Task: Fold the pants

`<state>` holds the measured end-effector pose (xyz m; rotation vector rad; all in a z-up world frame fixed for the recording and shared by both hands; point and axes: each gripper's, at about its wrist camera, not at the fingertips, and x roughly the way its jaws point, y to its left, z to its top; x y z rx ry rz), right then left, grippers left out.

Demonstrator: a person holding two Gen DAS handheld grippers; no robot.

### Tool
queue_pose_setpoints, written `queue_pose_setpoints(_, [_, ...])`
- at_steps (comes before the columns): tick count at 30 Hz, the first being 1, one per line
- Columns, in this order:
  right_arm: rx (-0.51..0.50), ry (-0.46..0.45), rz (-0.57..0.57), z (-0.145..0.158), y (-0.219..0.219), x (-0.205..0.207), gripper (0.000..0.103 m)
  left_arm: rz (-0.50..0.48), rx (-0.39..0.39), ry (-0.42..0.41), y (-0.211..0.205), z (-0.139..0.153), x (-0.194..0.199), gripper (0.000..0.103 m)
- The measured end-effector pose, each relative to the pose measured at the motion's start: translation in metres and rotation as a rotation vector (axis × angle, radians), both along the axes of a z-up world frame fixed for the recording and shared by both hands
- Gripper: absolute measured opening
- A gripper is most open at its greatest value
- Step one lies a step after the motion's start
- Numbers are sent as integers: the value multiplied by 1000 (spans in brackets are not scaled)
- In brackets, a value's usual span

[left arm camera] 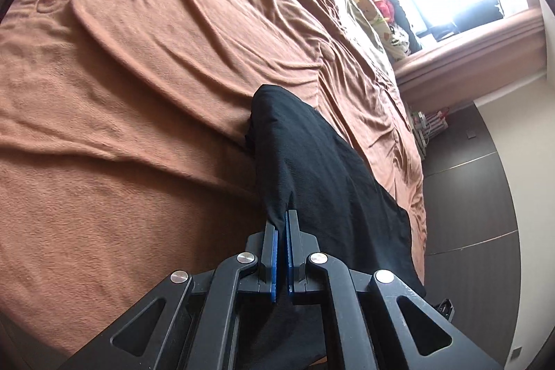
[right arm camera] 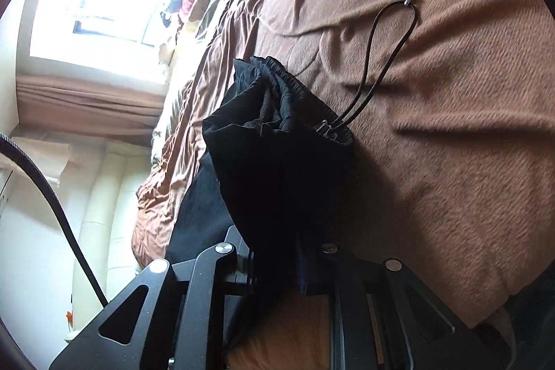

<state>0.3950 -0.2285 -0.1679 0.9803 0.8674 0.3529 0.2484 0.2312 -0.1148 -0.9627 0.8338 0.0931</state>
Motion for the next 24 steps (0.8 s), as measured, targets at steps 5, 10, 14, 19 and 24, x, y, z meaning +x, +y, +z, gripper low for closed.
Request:
queue_pose_setpoints(5, [-32,-5,21,1,11,4,15,13,2,19,19,-7,-13,4])
queue_pose_setpoints(10, [-93,-30,10,7,6,13,15,13,19,78,14,-25,-25,14])
queue_pose_setpoints(14, [-112,-37,30,3,-2,22,15,17,10,90,7,-39,-44,34])
queue_pose_setpoints(19, [-121,-53,44,-1,-10,35,15,38,-32,92,2,-52,-75,38])
queue_pose_setpoints(24, [-116,-57,56,-6,-7,38,15,58,-85,67,-6,-61,-102,40])
